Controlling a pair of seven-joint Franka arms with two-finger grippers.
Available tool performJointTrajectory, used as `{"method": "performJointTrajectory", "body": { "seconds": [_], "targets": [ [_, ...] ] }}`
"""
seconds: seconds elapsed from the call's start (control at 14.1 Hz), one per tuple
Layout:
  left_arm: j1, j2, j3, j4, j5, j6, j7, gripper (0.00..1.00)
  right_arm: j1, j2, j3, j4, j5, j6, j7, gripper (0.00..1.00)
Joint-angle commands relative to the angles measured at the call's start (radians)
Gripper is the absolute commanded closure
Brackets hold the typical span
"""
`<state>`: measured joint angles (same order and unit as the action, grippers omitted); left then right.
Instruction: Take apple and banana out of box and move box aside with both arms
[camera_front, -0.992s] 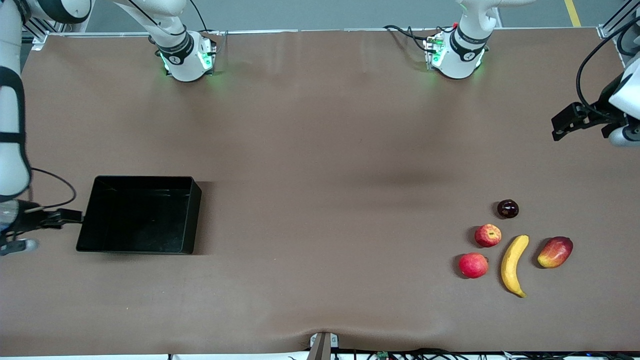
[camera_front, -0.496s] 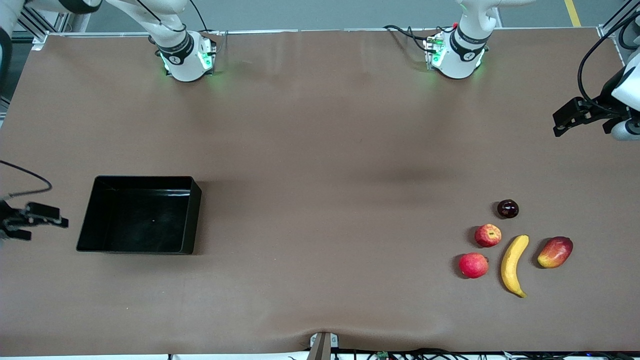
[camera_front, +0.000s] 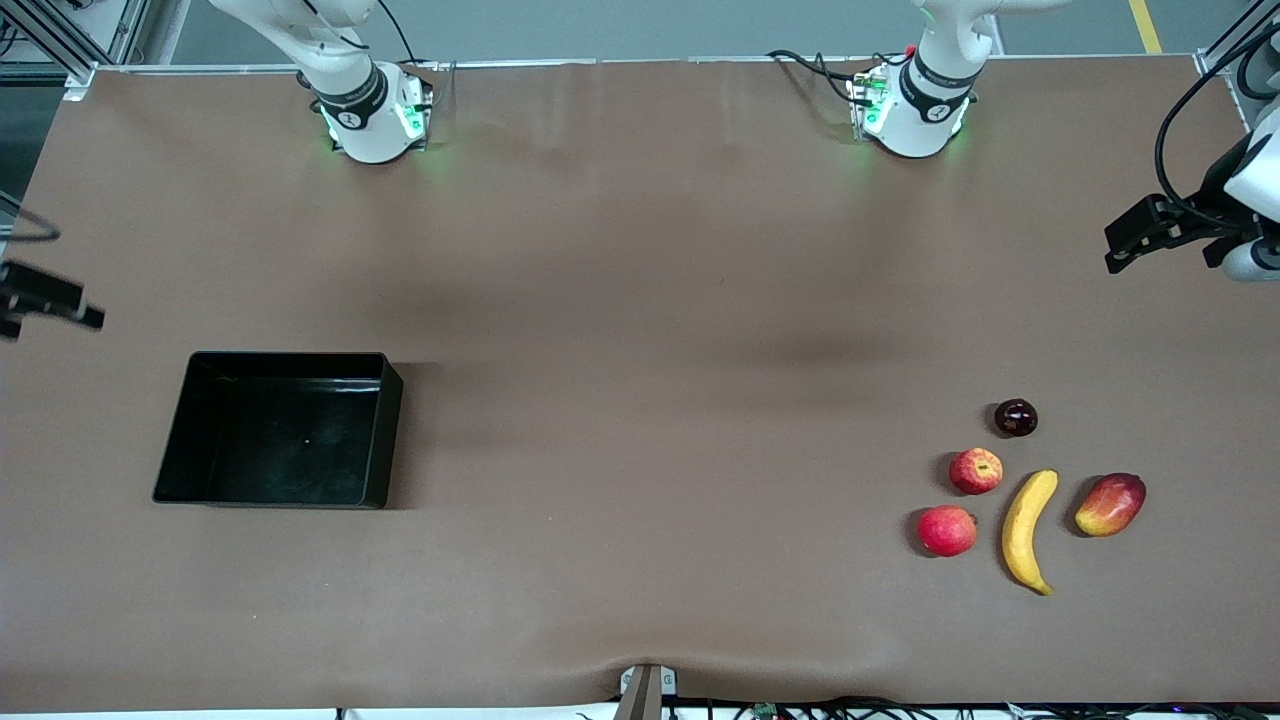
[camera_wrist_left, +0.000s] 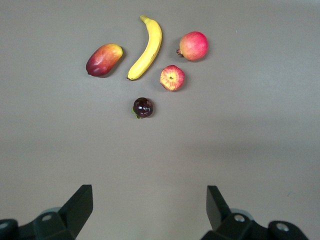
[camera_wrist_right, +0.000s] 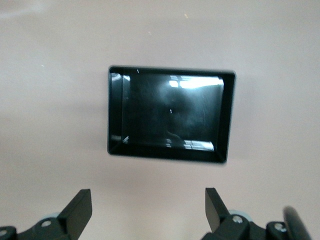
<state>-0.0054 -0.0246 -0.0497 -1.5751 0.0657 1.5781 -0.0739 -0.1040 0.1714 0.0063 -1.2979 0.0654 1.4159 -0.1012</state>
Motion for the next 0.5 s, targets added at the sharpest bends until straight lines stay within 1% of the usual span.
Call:
{"method": "performJointTrajectory", "body": {
  "seconds": [0.0,0.14,0.21,0.35,0.42],
  "targets": [
    [-0.001,-0.026,0.002,-0.014,-0.023,-0.003,-0.009,0.00,0.040,-0.180,-0.003,-0.162,-0.052,-0.015,0.083,0.00],
    [-0.001,-0.028,-0.001,-0.014,-0.021,-0.018,-0.009,0.00,0.030,-0.284,-0.011,-0.288,-0.049,0.011,0.040,0.00],
    [-0.001,-0.028,-0.001,-0.013,-0.021,-0.021,-0.004,0.00,0.032,-0.315,-0.009,-0.314,-0.050,0.033,0.028,0.00],
    [-0.001,-0.028,-0.001,-0.005,-0.021,-0.029,0.008,0.00,0.029,-0.311,-0.009,-0.317,-0.058,0.035,0.021,0.00],
    [-0.001,-0.028,-0.002,0.000,-0.021,-0.030,0.009,0.00,0.011,-0.308,-0.012,-0.317,-0.056,0.022,-0.001,0.00]
  ]
}}
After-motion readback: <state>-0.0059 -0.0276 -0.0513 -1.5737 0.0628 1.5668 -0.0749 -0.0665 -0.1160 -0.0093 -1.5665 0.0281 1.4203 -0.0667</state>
